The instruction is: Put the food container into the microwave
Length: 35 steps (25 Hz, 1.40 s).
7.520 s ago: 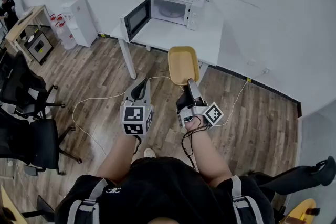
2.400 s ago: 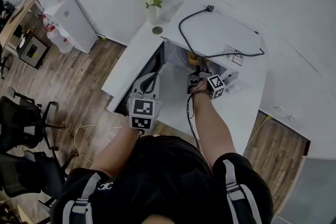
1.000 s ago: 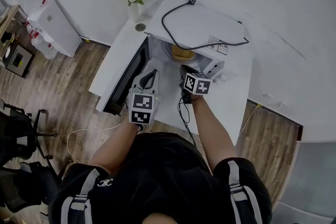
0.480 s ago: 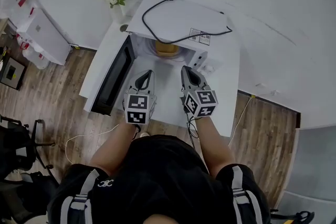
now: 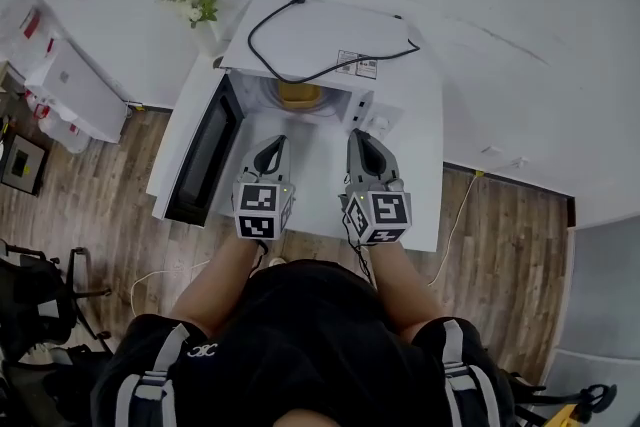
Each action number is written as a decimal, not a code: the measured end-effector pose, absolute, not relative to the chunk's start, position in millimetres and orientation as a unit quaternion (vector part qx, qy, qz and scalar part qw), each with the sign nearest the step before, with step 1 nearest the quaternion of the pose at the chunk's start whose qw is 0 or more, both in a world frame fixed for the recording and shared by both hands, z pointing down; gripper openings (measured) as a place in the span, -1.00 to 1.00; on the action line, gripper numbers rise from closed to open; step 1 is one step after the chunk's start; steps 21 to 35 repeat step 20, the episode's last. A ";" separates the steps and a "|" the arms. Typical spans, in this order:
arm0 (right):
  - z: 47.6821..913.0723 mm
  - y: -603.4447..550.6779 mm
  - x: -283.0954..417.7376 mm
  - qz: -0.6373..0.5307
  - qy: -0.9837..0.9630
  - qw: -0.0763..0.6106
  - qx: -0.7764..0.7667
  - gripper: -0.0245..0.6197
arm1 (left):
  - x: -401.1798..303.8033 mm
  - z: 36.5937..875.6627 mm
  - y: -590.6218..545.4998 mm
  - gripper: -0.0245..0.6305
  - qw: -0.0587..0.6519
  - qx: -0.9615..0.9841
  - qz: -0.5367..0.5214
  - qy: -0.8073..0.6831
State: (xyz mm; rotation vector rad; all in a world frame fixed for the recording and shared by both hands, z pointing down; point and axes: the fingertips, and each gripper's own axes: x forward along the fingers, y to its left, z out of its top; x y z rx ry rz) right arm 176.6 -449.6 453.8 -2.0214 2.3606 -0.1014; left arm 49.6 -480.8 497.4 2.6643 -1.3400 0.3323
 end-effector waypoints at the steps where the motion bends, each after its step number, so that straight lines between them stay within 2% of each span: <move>1: 451.1 -448.8 176.3 -0.029 0.759 0.016 -0.651 -0.93 | 51.0 495.6 -479.9 -0.90 0.069 0.886 0.109 -0.445; 35: 460.6 -456.1 177.7 -0.042 0.756 0.016 -0.652 -0.93 | 50.1 482.4 -488.5 -0.90 0.064 0.888 0.088 -0.446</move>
